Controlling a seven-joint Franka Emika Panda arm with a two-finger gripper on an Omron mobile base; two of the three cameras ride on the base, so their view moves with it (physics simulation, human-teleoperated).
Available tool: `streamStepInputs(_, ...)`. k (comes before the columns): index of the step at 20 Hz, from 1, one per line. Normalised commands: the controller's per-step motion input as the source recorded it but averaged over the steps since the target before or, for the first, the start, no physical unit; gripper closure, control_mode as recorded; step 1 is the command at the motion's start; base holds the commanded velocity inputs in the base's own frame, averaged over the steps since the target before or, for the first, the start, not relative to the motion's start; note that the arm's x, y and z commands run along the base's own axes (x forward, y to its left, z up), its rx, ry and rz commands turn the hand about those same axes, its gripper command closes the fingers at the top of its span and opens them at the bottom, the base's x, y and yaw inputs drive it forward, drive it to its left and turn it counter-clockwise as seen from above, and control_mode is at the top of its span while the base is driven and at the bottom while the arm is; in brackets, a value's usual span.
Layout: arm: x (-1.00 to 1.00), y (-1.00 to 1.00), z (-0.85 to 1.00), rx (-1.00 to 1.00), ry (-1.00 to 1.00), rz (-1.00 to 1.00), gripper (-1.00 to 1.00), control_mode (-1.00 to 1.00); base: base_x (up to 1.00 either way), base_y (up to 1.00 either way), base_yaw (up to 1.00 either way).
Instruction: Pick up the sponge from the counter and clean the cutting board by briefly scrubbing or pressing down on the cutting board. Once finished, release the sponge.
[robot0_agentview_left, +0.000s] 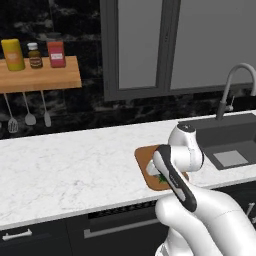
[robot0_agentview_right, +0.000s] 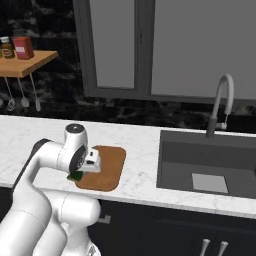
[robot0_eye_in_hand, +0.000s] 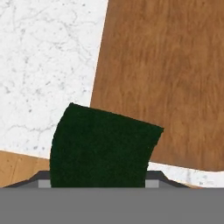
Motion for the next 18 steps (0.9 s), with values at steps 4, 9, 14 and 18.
streamStepInputs(4, 0.13, 0.03, -0.2, 0.0, 0.0, 0.0, 1.0, -1.0, 0.0, 0.0, 0.0)
streamStepInputs(9, 0.19, 0.0, -0.07, 0.0, 0.0, -0.02, 1.0, -1.0, 0.0, 0.0, 0.0)
streamStepInputs(14, 0.08, 0.0, -0.14, -0.08, 0.0, 0.0, 1.0, -1.0, 0.0, 0.0, 0.0)
streamStepInputs(18, 0.01, 0.0, -0.22, -0.09, 0.0, 0.0, 1.0, -1.0, 0.0, 0.0, 0.0)
